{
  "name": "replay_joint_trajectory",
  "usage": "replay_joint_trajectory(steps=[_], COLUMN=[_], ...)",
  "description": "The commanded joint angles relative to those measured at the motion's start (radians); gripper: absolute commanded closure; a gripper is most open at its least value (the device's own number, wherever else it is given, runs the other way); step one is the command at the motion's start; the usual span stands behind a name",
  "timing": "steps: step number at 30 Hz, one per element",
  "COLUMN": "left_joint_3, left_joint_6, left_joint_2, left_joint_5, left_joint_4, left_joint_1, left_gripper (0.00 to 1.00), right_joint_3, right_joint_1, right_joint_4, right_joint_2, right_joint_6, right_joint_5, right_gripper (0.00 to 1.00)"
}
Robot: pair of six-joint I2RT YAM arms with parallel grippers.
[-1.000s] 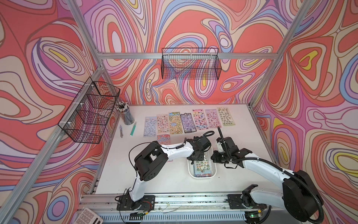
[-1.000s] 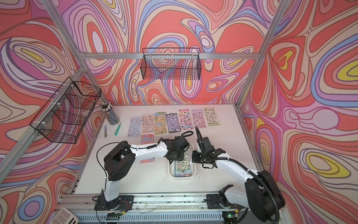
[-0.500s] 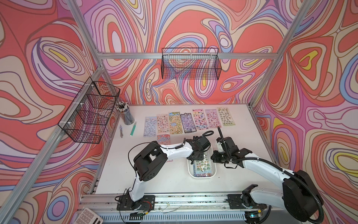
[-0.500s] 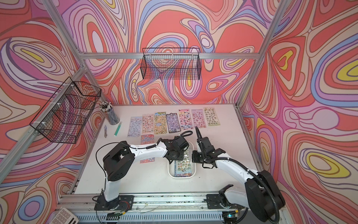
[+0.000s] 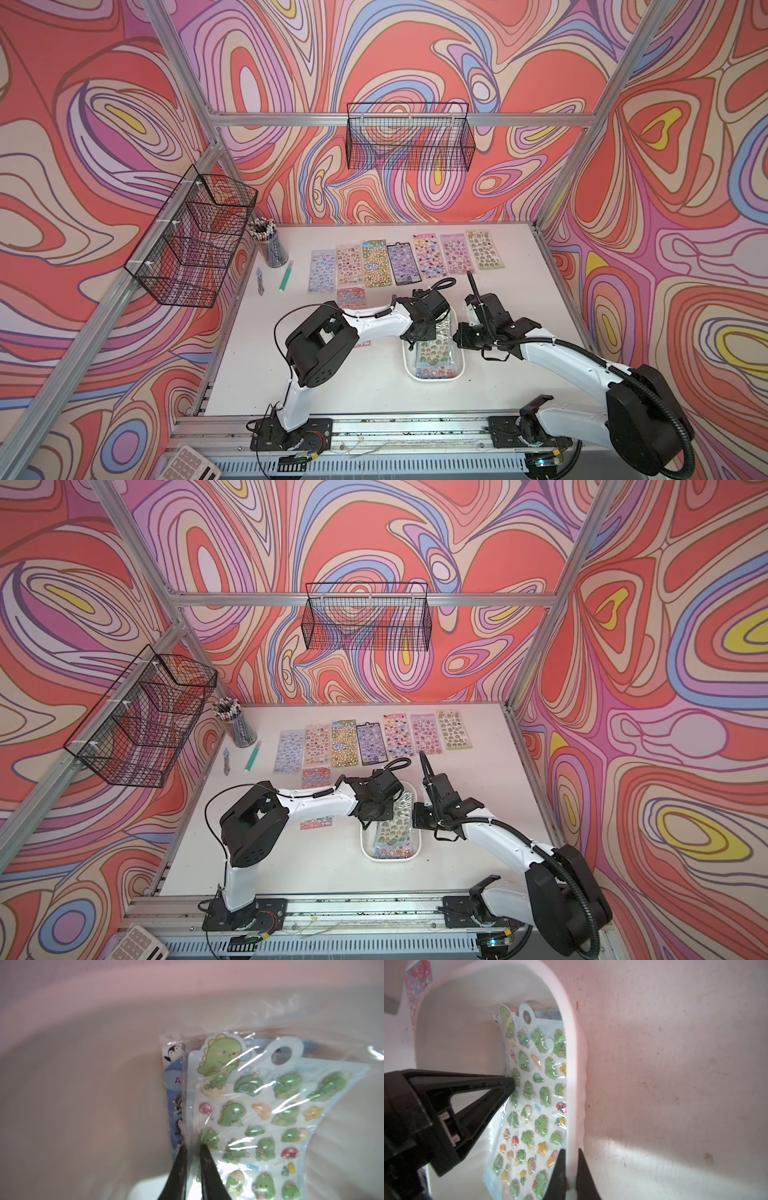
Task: Take the stickers out of the storage box
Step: Pick up the sticker from the storage box.
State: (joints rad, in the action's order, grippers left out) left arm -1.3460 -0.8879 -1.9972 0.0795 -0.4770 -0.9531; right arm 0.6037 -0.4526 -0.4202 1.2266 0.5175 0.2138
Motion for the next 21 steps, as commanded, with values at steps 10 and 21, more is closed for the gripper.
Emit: replay_joint_trajectory(steps=[10, 21], left_joint_3=[0.006, -0.034], left_joint_6=[0.033, 0.05], left_joint_2=[0.027, 0.133], left_joint_5=[0.083, 0.11], left_joint_4=[-0.194, -0.221], left_joint_1=[0.009, -0.001], left_gripper=[0.98, 1.0], right_joint_3=[0.014, 0.007], right_joint_1=[0.004, 0.004], right_joint_4=[0.017, 0.022], right_joint_2=[-0.012, -0.009], right_joint_6=[-0.013, -0.009], right_joint_5=[0.002, 0.0], right_gripper=[1.0, 1.0])
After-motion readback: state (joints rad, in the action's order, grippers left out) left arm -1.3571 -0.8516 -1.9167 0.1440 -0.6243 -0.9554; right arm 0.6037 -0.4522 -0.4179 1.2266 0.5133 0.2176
